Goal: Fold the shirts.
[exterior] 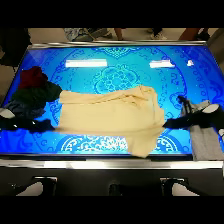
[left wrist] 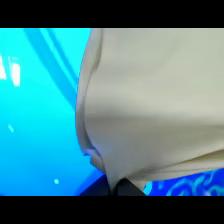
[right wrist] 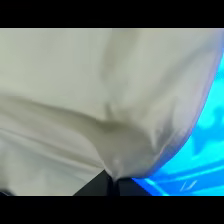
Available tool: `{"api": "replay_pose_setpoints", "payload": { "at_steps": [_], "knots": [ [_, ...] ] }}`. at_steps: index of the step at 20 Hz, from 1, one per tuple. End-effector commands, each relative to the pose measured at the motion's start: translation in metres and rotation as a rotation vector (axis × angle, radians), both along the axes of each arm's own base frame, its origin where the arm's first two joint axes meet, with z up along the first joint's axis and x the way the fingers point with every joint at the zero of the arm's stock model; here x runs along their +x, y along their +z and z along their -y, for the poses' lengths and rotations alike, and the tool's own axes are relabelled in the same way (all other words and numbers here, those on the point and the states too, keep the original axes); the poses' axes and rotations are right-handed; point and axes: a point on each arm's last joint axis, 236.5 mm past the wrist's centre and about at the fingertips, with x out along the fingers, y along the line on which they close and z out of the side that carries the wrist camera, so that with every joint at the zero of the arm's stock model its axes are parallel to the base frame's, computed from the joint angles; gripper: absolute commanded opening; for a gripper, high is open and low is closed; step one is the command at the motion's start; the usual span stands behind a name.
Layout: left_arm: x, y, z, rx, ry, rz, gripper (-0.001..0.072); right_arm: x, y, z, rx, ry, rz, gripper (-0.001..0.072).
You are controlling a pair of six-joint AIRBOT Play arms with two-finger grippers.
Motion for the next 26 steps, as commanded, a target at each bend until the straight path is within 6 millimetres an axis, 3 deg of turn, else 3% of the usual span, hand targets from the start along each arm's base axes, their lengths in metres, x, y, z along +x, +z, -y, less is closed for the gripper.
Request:
{"api": "replay_pose_setpoints", "payload": {
  "at_steps": [1,2,3,4,5,6,7,9,12,14,17,19,21,23,26],
  "knots": [
    [0.07,0.178,-0.017,0.118,0.032,0.461,0.0032,0.056,0.17,0.02,-0.186,0.06,0.453,0.0042],
    [0.078,0.263,-0.016,0.178,0.031,0.673,0.0032,0.064,0.252,0.027,-0.285,0.036,0.661,0.0042],
    [0.073,0.344,-0.012,0.231,0.034,0.876,0.0033,0.059,0.331,0.032,-0.39,0.002,0.862,0.0042],
    [0.056,0.424,-0.006,0.272,0.058,1.079,0.0033,0.039,0.412,0.035,-0.506,-0.048,1.066,0.0042],
    [0.028,0.497,-0.001,0.289,0.104,1.274,0.0034,0.009,0.475,0.036,-0.61,-0.096,1.224,0.0042],
    [-0.005,0.55,0.007,0.273,0.147,1.413,0.0034,-0.027,0.525,0.033,-0.696,-0.144,1.349,0.0042],
    [-0.034,0.579,0.016,0.257,0.164,1.49,0.0034,-0.058,0.552,0.03,-0.742,-0.185,1.416,0.0042],
    [-0.079,0.603,0.029,0.25,0.171,1.572,0.0034,-0.106,0.571,0.02,-0.772,-0.231,1.463,0.0042],
    [-0.116,0.608,0.04,0.254,0.17,1.614,0.0034,-0.137,0.564,0.016,-0.831,-0.224,1.427,0.0042],
    [-0.125,0.608,0.042,0.26,0.169,1.621,0.0034,-0.144,0.555,0.013,-0.832,-0.207,1.392,0.0042],
    [-0.114,0.59,0.043,0.261,0.144,1.544,0.0034,-0.142,0.545,0.012,-0.79,-0.217,1.351,0.0042],
    [-0.092,0.558,0.04,0.255,0.116,1.42,0.0034,-0.128,0.523,0.015,-0.768,-0.184,1.263,0.0042],
    [-0.058,0.51,0.034,0.237,0.09,1.249,0.0034,-0.098,0.476,0.018,-0.695,-0.101,1.083,0.0041],
    [-0.013,0.44,0.022,0.204,0.07,1.025,0.0034,-0.053,0.403,0.014,-0.538,0.031,0.823,0.0041],
    [0.048,0.292,0.004,0.134,0.034,0.646,0.0034,0.018,0.267,0.016,-0.306,0.169,0.418,0.0041]
  ]
}}
